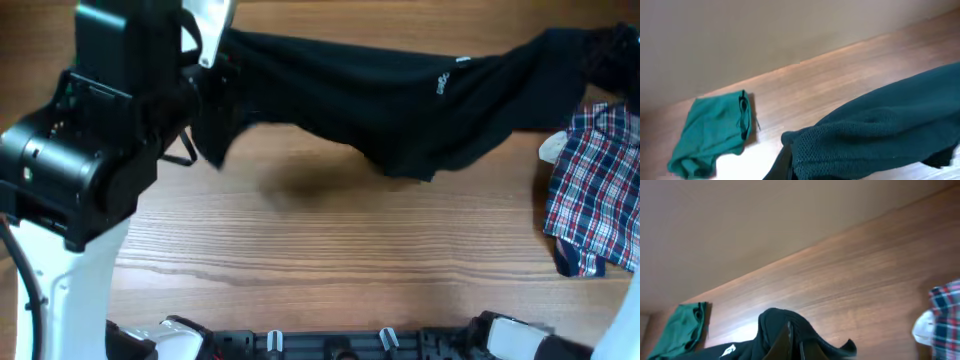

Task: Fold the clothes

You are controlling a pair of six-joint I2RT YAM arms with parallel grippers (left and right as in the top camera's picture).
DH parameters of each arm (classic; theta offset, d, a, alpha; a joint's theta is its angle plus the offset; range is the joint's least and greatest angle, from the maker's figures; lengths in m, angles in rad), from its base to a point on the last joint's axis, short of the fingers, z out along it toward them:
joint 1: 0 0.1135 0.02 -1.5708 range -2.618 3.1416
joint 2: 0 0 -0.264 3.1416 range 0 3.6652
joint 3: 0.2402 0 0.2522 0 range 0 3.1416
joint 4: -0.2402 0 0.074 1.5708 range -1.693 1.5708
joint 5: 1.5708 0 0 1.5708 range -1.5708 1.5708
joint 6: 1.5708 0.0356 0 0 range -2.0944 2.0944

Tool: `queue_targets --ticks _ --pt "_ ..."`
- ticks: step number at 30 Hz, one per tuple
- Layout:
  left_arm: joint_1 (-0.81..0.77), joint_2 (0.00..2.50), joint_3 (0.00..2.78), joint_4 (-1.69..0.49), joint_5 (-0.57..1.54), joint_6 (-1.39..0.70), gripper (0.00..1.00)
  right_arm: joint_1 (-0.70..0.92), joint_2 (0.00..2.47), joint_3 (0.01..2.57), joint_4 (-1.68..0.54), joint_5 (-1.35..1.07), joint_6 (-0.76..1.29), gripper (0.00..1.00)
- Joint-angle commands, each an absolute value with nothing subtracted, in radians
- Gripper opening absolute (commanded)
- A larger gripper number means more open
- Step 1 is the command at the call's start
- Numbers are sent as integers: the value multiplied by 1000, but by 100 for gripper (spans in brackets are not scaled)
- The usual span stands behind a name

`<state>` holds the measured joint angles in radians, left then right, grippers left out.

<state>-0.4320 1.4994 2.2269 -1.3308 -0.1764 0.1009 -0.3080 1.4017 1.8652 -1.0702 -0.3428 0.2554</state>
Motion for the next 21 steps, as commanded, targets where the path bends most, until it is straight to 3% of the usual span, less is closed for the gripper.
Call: queue_targets --ticks 1,12,21 --pt "-484 1480 2244 -1344 -291 43 4 -306 1297 1875 -1081 -221 236 4" --pt "-696 1353 2244 -1433 -465 -94 4 -306 1224 1875 -1208 -198 239 4" --pt "-710 1364 2244 -1610 -474 -324 4 -306 1214 1875 -1348 -151 265 4"
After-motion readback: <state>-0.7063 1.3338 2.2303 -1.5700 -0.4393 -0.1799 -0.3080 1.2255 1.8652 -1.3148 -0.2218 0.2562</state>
